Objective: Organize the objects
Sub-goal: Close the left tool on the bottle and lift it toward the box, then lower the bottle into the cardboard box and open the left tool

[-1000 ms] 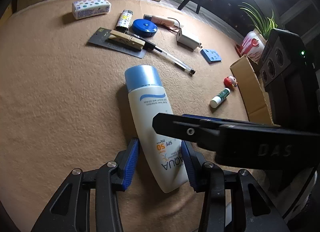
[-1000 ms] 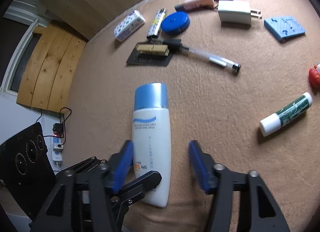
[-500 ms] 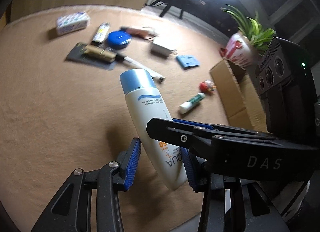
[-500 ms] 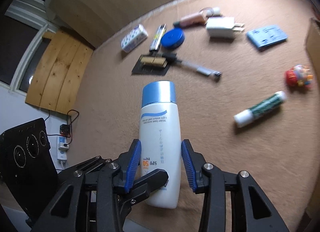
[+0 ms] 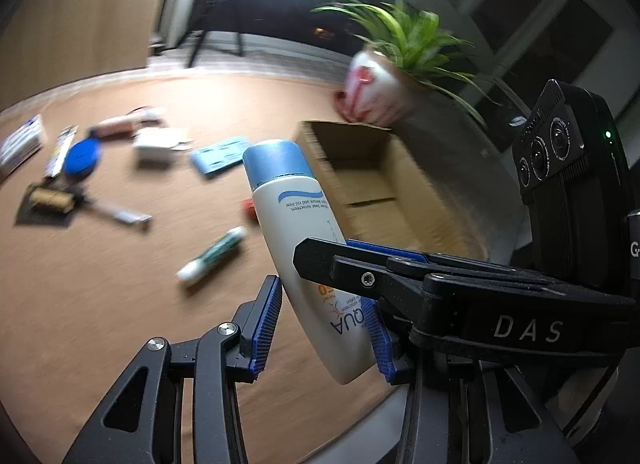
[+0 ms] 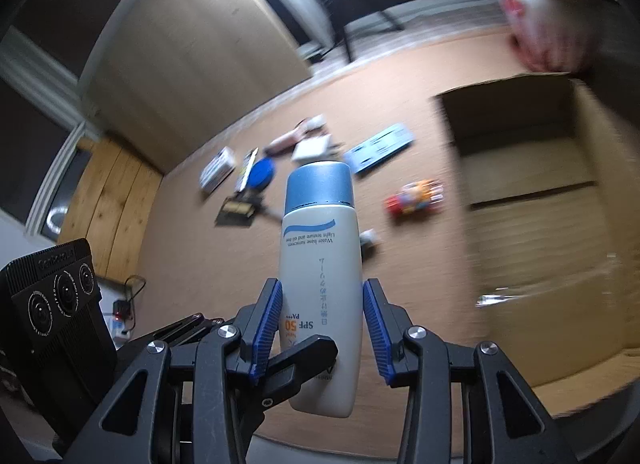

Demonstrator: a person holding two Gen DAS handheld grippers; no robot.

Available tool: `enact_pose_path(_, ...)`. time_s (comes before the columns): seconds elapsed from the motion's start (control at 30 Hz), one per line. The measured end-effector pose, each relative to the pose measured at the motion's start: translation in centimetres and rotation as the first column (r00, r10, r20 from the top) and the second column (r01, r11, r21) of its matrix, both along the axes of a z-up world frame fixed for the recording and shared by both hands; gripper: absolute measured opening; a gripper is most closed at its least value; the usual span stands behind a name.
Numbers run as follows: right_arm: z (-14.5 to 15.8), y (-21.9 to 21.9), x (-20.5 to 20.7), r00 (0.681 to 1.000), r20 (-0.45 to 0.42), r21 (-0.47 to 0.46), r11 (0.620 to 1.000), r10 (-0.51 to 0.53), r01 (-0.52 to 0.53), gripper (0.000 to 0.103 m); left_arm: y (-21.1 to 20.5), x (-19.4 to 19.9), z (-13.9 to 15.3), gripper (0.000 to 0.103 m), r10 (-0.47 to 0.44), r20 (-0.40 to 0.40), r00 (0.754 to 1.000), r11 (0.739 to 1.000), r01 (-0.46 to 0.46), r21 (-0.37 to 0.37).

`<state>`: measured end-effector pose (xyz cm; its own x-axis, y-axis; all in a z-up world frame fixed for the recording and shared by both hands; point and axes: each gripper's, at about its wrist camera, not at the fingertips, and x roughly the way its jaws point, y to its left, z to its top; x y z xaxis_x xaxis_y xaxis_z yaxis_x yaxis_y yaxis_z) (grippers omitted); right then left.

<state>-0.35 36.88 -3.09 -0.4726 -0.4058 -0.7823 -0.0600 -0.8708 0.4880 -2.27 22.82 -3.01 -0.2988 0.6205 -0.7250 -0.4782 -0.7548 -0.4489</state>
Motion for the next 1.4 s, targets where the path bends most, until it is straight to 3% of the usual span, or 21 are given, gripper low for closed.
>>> enact_pose_path(0.37,0.3,8.4,1.4,0.990,-0.018,0.035,0.989,-0.141,0.141,0.038,9.8,0.2,0.6,0.045,-0.123,-0.018,0.992,0.992,0.124,0.016)
enact_pose_path(0.6,-0.1,9.9,1.7,0.985,-0.025,0.046,0.984,-0.170,0.171,0.039,12.3,-0.2,-0.3,0.045,-0.154,-0.018,0.988,0.988,0.154,-0.010)
enact_pose_path(0.67,0.0,10.1,1.8,0.981,-0.033,0.086,0.977,-0.193,0.196,0.051,12.7,-0.1,-0.2,0.062,-0.150,-0.033,0.988,0.987,0.148,-0.056)
enact_pose_path(0.7,0.1,10.1,1.7,0.979,-0.039,0.099,0.974,-0.201,0.204,0.064,12.5,-0.1,-0.2,0.071,-0.146,-0.038,0.989,0.988,0.143,-0.064)
enact_pose_path(0.73,0.2,10.1,1.7,0.978,-0.046,0.103,0.972,-0.205,0.209,0.068,12.4,-0.1,-0.1,0.072,-0.138,-0.047,0.989,0.989,0.135,-0.066)
enact_pose_path(1.03,0.3,9.4,1.0,0.977,-0.048,0.091,0.973,-0.209,0.213,0.067,9.1,-0.9,0.0,0.072,-0.093,-0.039,0.995,0.993,0.090,-0.080)
enact_pose_path(1.4,0.0,5.2,-0.7,0.992,-0.056,0.074,0.990,-0.114,0.118,0.067,1.5,-1.4,-0.7,0.072,0.028,-0.007,1.000,0.994,-0.028,-0.106)
